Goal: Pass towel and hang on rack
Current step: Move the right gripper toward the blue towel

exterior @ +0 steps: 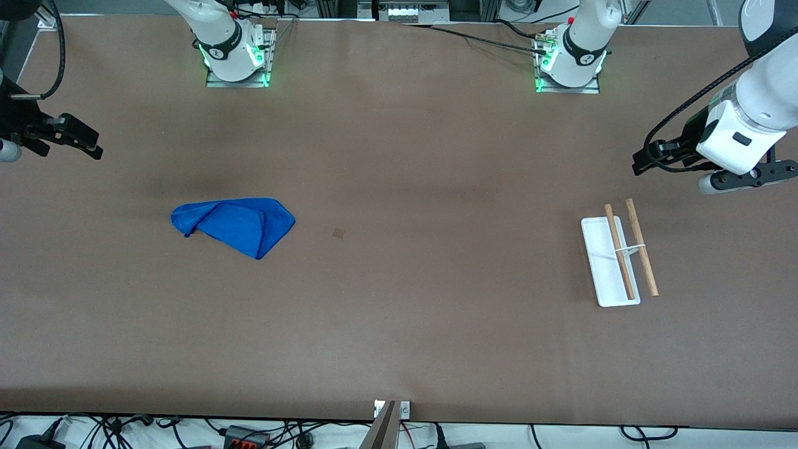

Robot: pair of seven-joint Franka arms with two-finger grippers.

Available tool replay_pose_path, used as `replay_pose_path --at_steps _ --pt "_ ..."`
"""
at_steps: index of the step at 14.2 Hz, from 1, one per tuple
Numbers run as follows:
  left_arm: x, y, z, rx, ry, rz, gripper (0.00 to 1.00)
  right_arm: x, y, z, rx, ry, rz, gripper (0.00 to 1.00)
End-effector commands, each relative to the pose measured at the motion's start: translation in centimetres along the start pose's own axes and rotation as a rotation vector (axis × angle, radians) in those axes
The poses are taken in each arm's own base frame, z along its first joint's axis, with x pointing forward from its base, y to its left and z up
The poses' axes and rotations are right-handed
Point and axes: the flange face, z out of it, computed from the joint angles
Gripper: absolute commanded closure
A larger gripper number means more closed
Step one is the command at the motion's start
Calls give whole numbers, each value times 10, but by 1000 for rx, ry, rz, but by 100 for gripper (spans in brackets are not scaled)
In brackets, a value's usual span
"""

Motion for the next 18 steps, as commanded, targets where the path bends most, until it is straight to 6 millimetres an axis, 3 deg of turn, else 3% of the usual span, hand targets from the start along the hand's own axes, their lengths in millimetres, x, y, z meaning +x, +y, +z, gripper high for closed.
replay_pose_path --at_steps 1,5,9,13,16,18 --pt "3 0 -7 -5 -7 22 0 -7 -2 -3 -7 16 -12 0" --pt "3 0 -7 -5 -7 22 0 -9 -3 -2 -10 2 -20 0" --pt "3 0 -7 -5 -7 22 0 -1 -2 16 -10 -36 -16 0" --pt "3 -1 -7 -5 -7 22 0 22 -12 78 -9 -140 -24 0" --pt "3 -1 -7 -5 -7 22 0 41 -47 138 -2 -199 -77 0" --pt "3 -2 -7 -5 -7 21 0 46 -63 164 -4 -224 -102 0"
